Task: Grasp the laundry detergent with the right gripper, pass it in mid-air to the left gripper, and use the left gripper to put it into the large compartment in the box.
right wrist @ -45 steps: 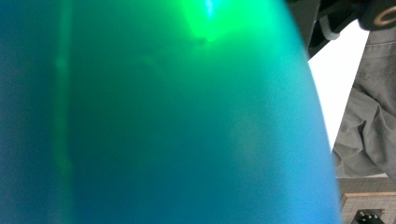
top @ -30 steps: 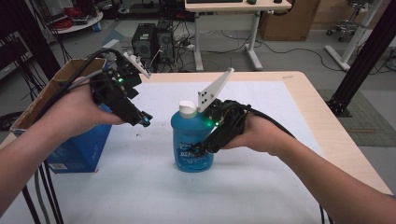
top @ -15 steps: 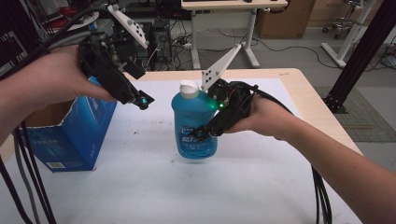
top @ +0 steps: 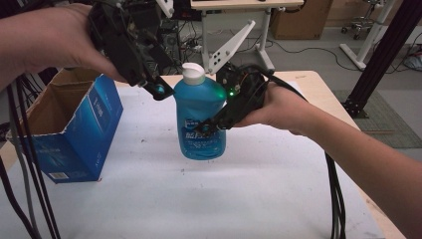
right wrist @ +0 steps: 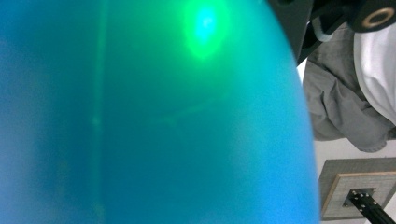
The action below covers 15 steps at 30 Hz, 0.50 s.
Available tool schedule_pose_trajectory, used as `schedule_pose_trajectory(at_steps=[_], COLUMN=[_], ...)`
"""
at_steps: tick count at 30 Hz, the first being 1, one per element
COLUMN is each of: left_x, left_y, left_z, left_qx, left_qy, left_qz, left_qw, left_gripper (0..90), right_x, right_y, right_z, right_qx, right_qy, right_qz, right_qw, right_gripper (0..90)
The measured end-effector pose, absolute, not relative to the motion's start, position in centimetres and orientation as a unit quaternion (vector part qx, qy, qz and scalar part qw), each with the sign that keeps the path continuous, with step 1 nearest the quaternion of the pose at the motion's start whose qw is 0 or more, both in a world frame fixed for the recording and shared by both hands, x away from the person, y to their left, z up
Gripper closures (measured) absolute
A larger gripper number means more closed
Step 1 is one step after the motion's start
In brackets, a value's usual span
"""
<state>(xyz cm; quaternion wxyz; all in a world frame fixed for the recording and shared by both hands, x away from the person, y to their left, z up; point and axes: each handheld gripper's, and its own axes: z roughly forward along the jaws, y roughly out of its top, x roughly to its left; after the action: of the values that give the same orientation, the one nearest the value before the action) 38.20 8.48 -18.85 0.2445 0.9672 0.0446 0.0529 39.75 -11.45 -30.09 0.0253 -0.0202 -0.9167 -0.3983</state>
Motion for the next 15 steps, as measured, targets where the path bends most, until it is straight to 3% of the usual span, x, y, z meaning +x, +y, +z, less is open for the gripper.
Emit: schedule_pose_trajectory(at_steps=[15], left_x=[37.9], left_y=[5.1], left_z=[-20.2], left_qx=[0.983], left_qy=[-0.005], left_qz=[0.043], left_qw=[0.178], left_gripper=[20.5], right_x=[39.4], right_y=[-10.6], right_z=[-29.2], right_qx=[-0.013], right_qy=[-0.920], right_qz=[-0.392], right_qw=[0.023], right_gripper=[44.7])
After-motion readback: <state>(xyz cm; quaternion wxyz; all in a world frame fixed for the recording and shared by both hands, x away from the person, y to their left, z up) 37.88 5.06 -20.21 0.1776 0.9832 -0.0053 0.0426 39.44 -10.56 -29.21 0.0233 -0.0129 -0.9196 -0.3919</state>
